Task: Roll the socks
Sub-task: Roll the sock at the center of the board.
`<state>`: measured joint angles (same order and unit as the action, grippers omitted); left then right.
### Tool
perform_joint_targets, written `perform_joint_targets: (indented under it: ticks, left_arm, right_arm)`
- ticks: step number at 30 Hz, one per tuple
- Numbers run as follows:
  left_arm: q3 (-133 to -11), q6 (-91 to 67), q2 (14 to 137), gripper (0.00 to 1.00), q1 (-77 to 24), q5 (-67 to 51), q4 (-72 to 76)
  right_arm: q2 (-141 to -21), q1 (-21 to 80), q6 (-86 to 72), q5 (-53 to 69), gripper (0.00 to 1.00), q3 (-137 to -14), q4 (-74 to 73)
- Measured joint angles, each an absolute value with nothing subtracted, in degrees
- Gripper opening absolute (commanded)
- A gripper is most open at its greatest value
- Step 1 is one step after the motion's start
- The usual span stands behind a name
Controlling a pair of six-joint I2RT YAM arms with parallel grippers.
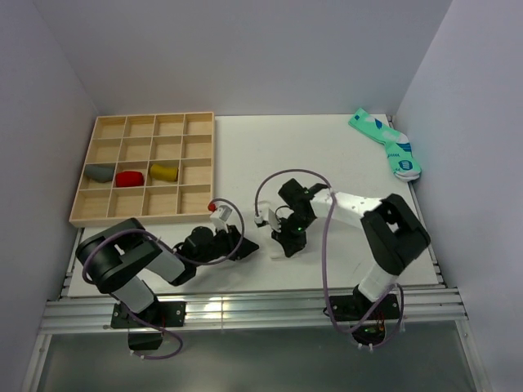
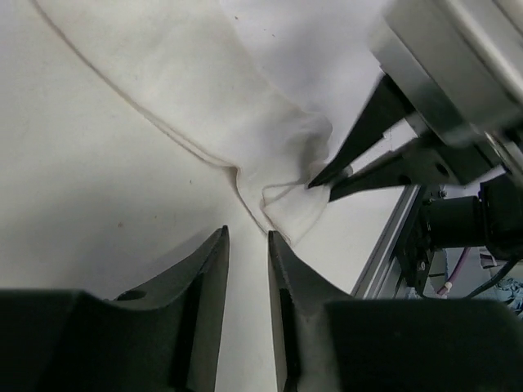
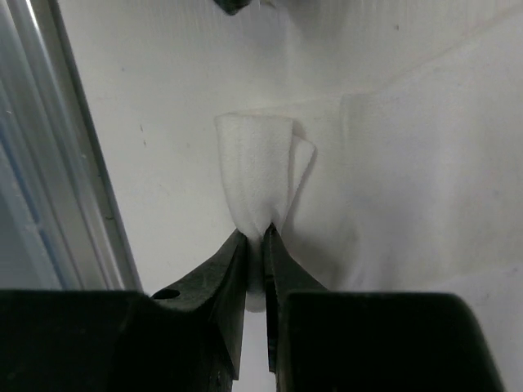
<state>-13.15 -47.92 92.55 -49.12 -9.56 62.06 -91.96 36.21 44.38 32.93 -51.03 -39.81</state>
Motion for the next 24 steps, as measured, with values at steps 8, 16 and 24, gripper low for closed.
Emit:
perform_joint_targets:
  ticks: [8, 16, 24]
  left_arm:
    - [-8.7, -46.5, 91.8, 0.29, -50.4, -9.7, 69.1]
    - [-13.6, -41.0, 92.2, 0.36, -52.6, -12.5, 69.2]
    - [-19.0, -37.4, 98.6, 0.38, -52.7, -18.0, 69.3]
  right_arm:
    - [-110.9, 34.8, 46.9, 41.7, 0.13, -68.9, -57.7]
    - [-123.6, 31.6, 55.7, 50.0, 0.13, -77.2, -72.2]
    - [-125.2, 28.7, 59.4, 52.4, 0.13, -77.7, -75.3]
